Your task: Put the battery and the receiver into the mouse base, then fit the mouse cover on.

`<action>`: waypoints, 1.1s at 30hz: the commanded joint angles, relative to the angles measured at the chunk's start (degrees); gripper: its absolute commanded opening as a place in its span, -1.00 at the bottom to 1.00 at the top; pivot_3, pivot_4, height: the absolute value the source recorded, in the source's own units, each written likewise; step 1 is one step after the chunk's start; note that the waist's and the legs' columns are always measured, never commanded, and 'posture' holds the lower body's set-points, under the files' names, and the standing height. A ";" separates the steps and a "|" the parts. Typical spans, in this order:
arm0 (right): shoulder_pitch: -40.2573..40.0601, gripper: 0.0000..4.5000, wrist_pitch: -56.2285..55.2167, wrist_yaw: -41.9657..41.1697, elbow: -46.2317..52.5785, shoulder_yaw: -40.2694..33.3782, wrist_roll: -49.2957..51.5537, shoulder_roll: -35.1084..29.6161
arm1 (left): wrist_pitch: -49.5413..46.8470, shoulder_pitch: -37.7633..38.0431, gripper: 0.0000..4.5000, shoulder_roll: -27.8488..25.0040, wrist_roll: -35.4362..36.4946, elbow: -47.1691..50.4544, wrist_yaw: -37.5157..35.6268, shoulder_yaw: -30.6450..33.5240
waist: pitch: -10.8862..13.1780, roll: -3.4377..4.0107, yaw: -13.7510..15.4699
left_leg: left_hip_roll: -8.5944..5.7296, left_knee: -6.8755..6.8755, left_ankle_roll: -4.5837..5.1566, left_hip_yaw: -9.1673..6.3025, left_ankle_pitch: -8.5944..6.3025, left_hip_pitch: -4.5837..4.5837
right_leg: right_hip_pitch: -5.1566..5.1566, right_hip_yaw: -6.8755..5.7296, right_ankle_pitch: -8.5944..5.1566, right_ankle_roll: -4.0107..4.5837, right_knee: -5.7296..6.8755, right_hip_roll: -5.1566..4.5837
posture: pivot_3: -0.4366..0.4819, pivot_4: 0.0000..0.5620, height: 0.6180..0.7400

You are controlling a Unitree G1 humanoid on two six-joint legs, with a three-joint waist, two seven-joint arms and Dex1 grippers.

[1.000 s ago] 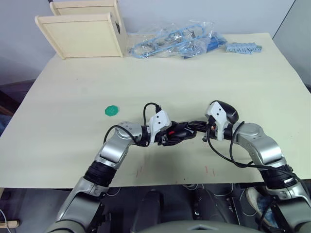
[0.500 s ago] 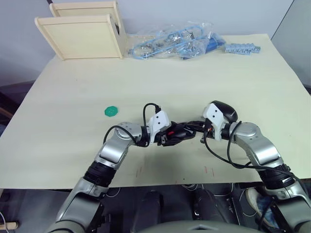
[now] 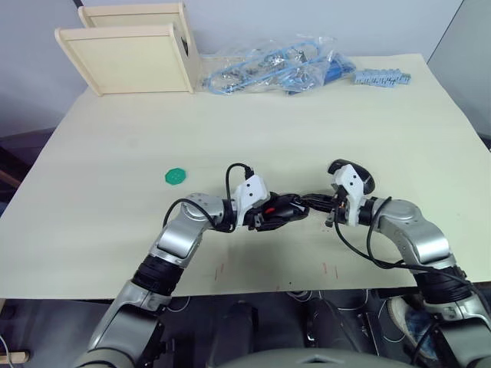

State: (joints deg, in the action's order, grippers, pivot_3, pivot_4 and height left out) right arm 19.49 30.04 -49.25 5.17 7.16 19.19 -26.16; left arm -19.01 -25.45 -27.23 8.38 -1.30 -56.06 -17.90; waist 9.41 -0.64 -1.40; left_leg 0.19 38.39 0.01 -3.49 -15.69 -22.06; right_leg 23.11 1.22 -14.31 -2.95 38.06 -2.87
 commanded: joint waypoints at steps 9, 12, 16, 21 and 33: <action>-10.88 0.96 -0.38 -7.08 13.07 -10.20 9.39 -10.16 | 0.38 1.16 0.30 -0.86 0.36 0.20 -0.19 1.42 | 0.03 0.01 0.16 | 0.01 -0.01 0.00 0.04 0.00 0.00 | 0.00 0.04 0.00 -0.01 -0.02 0.01 | -0.05 -0.47 1.00; -15.17 0.96 -2.13 -8.83 15.23 -12.53 10.64 -12.47 | 0.30 1.42 0.30 -0.86 0.98 0.25 -0.43 1.83 | 0.04 0.01 0.23 | 0.02 -0.02 0.00 0.04 0.00 0.00 | 0.00 0.04 -0.01 -0.01 -0.04 0.02 | -0.05 -0.47 1.00; -19.16 1.00 -4.08 -10.04 16.66 -15.28 11.87 -14.07 | 0.39 1.79 0.98 -0.51 1.68 0.76 0.35 3.00 | 0.06 0.01 0.22 | 0.03 -0.02 0.01 0.08 0.00 0.01 | 0.00 0.08 -0.01 -0.02 -0.03 0.02 | -0.05 -0.47 1.00; -23.59 1.00 -6.73 -10.21 17.90 -18.18 11.72 -15.15 | -1.39 3.35 0.98 -1.10 4.86 4.34 -0.09 6.28 | 0.07 0.00 0.59 | 0.02 -0.02 0.00 0.07 -0.01 -0.02 | 0.00 0.05 -0.01 -0.02 -0.07 0.01 | -0.05 -0.47 1.00; -28.79 1.00 -9.09 -7.69 17.94 -21.75 11.43 -14.66 | -10.27 19.53 0.98 -8.96 18.49 21.46 -0.28 21.56 | 0.09 0.03 0.59 | 0.13 -0.07 0.00 0.02 -0.01 0.09 | 0.00 0.20 -0.02 -0.01 -0.06 0.02 | -0.05 -0.47 1.00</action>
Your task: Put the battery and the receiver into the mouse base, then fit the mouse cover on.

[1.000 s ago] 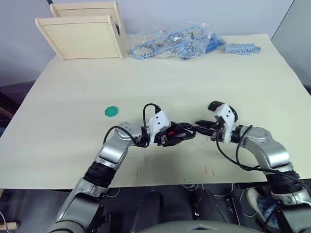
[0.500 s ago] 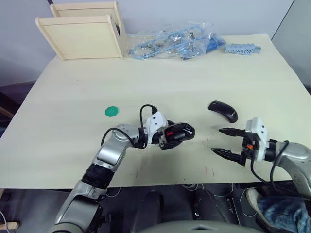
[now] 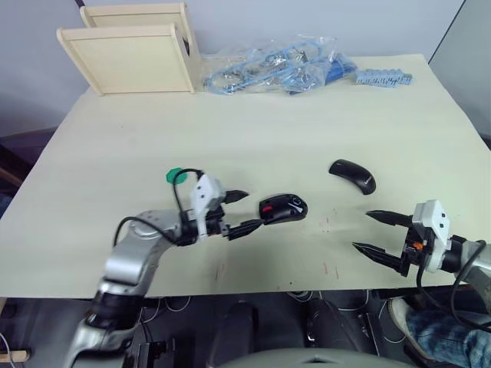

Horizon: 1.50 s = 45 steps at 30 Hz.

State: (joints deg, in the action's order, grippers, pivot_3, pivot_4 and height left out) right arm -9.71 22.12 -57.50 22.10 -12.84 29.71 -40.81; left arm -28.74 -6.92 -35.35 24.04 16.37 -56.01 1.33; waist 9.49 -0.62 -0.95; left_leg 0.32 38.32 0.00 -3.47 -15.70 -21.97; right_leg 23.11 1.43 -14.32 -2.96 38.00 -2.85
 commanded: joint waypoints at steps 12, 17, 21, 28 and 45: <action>4.36 1.00 -3.29 -1.18 -9.55 -5.82 0.92 -2.25 | -0.52 15.37 0.98 -4.27 11.70 11.70 -0.61 14.74 | 0.04 -0.02 0.25 | 0.01 -0.01 0.00 0.19 -0.01 -0.02 | -0.01 -0.01 -0.01 0.02 -0.06 0.00 | -0.05 -0.47 1.00; 8.81 1.00 -1.16 -0.73 -13.36 -5.75 1.31 -3.77 | 0.11 20.32 0.98 -4.72 14.77 13.91 -1.56 18.78 | 0.05 -0.01 0.08 | 0.07 -0.03 0.00 0.24 -0.01 0.02 | 0.00 0.04 -0.01 0.03 -0.05 0.05 | -0.05 -0.47 1.00; 14.57 1.00 2.54 1.12 -15.42 -4.30 1.51 -4.52 | 1.80 24.04 0.98 -4.45 17.35 15.17 -3.58 22.19 | 0.06 -0.01 -0.05 | 0.06 -0.02 0.00 0.36 -0.01 0.01 | 0.00 0.07 -0.01 0.03 -0.06 0.04 | -0.05 -0.47 1.00; 23.43 1.00 7.04 1.68 -20.67 0.35 -1.50 -5.84 | 5.53 22.68 0.98 0.84 20.56 14.36 -0.36 23.08 | 0.07 0.00 0.23 | 0.06 -0.02 0.00 0.40 -0.01 0.00 | 0.00 0.08 -0.01 0.03 -0.09 0.04 | -0.05 -0.47 1.00; 40.44 1.00 7.00 0.53 -38.94 10.27 -8.91 -2.00 | 6.85 25.35 0.98 -2.64 24.68 14.73 -10.43 21.53 | 0.13 -0.04 0.24 | 0.05 -0.01 0.01 0.47 -0.01 -0.02 | 0.03 0.12 0.00 0.03 -0.11 0.02 | -0.05 -0.47 1.00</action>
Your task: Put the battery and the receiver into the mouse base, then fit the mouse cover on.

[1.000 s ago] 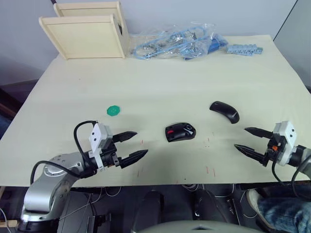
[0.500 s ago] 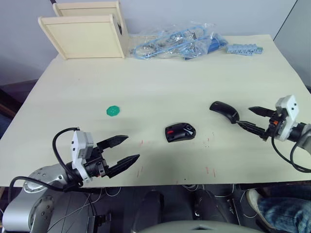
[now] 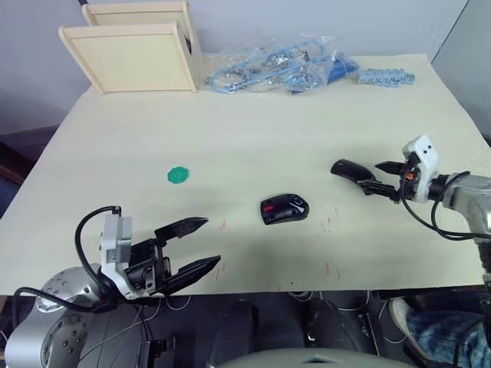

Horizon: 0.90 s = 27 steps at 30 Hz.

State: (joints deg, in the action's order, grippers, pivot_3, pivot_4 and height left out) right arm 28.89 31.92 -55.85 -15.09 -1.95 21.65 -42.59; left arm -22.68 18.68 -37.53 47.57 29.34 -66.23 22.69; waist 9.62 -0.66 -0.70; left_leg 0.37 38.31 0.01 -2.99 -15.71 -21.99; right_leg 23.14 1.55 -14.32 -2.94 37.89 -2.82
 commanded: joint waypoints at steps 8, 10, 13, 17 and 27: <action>3.10 1.00 -10.17 -4.98 -9.15 -0.91 -2.25 1.68 | 1.01 -1.37 0.98 -0.38 0.61 1.52 0.11 -0.94 | 0.00 0.01 -0.30 | 0.02 -0.01 0.00 0.02 0.00 0.03 | 0.00 0.02 0.00 0.01 0.03 0.02 | -0.05 -0.47 1.00; 3.58 1.00 -12.26 -6.11 -11.52 -1.04 -2.73 1.90 | 1.01 -1.70 0.98 -0.36 0.51 1.70 0.16 -1.33 | 0.00 0.01 -0.29 | 0.02 -0.01 0.00 0.02 0.00 0.03 | 0.00 0.02 0.00 0.01 0.03 0.02 | -0.05 -0.47 1.00; 4.63 1.00 -13.80 -7.04 -13.92 -0.98 -3.26 2.40 | 0.93 -2.16 0.98 -0.56 0.54 1.56 -0.03 -1.50 | 0.00 0.01 -0.28 | 0.02 0.00 0.00 0.02 0.00 0.03 | 0.00 0.02 0.00 0.01 0.03 0.02 | -0.05 -0.47 1.00; 6.00 1.00 -15.51 -7.49 -17.05 -0.65 -4.26 3.33 | 0.86 -2.71 0.98 -0.87 0.58 1.19 -0.23 -1.53 | 0.00 0.01 -0.32 | 0.02 -0.01 0.00 0.01 0.00 0.04 | 0.00 0.02 0.00 0.01 0.03 0.03 | -0.05 -0.47 1.00; 7.68 1.00 -18.38 -8.64 -21.57 -0.75 -6.23 4.20 | 1.39 -2.59 0.98 -1.64 0.38 0.30 -1.78 -1.45 | 0.01 0.02 -0.31 | 0.02 -0.01 0.00 0.02 0.00 0.03 | 0.00 0.02 0.00 0.01 0.03 0.02 | -0.05 -0.47 1.00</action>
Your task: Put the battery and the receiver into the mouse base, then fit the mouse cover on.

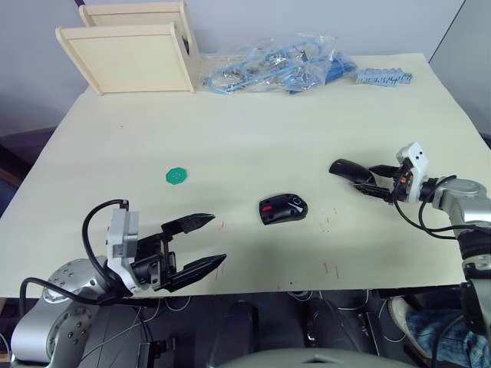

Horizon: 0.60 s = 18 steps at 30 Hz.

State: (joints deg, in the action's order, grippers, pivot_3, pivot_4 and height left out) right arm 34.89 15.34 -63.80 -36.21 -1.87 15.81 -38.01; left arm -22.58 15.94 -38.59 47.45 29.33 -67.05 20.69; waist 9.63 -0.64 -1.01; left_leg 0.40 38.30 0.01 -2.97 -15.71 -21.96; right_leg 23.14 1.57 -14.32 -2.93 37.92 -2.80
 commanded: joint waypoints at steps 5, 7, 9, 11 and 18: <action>1.90 1.00 -2.90 -0.92 -1.52 -0.94 -0.79 0.07 | 2.09 0.21 0.98 -0.56 -0.05 -0.49 -1.81 0.52 | 0.00 0.01 -0.01 | 0.00 0.00 0.00 0.00 0.00 0.00 | 0.00 0.00 0.00 0.00 0.00 0.00 | -0.05 -0.47 1.00; 2.05 1.00 -3.30 -0.97 -2.00 -1.03 -0.96 0.12 | 2.29 0.44 0.98 -0.61 -0.10 -0.55 -2.01 0.65 | 0.00 0.01 -0.01 | 0.00 0.00 0.00 0.00 0.00 0.00 | 0.00 0.00 0.00 0.00 0.00 0.00 | -0.05 -0.47 1.00; 2.11 1.00 -3.49 -1.12 -2.23 -1.12 -1.03 0.12 | 2.44 0.62 0.98 -0.64 -0.10 -0.58 -2.17 0.77 | 0.01 0.01 0.00 | 0.00 0.00 0.00 0.00 0.00 0.00 | 0.00 0.00 0.00 0.00 0.00 0.00 | -0.05 -0.47 1.00; 2.08 1.00 -3.41 -1.23 -2.18 -1.22 -1.00 0.11 | 2.67 0.82 0.98 -0.69 -0.09 -0.67 -2.30 0.86 | 0.01 0.01 0.00 | 0.00 0.00 0.00 0.00 0.00 0.00 | 0.00 0.00 0.00 0.00 0.00 0.00 | -0.05 -0.47 1.00; 2.21 0.77 -4.42 -1.20 -2.67 -1.29 -1.45 0.01 | 3.78 1.04 1.00 -0.64 -0.76 -1.61 -3.21 0.66 | 0.01 0.02 -0.01 | 0.00 0.00 0.00 0.00 0.00 0.00 | 0.00 0.00 0.00 0.00 0.00 0.00 | -0.05 -0.47 1.00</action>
State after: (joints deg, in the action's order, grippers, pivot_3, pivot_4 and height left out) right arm 35.44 12.09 -64.66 -39.34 -1.90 14.06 -37.65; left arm -20.10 16.75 -38.74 46.63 27.45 -69.67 20.69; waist 9.64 -0.62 -1.02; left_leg 0.40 38.30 0.01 -2.96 -15.71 -21.96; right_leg 23.14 1.58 -14.32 -2.93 37.92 -2.80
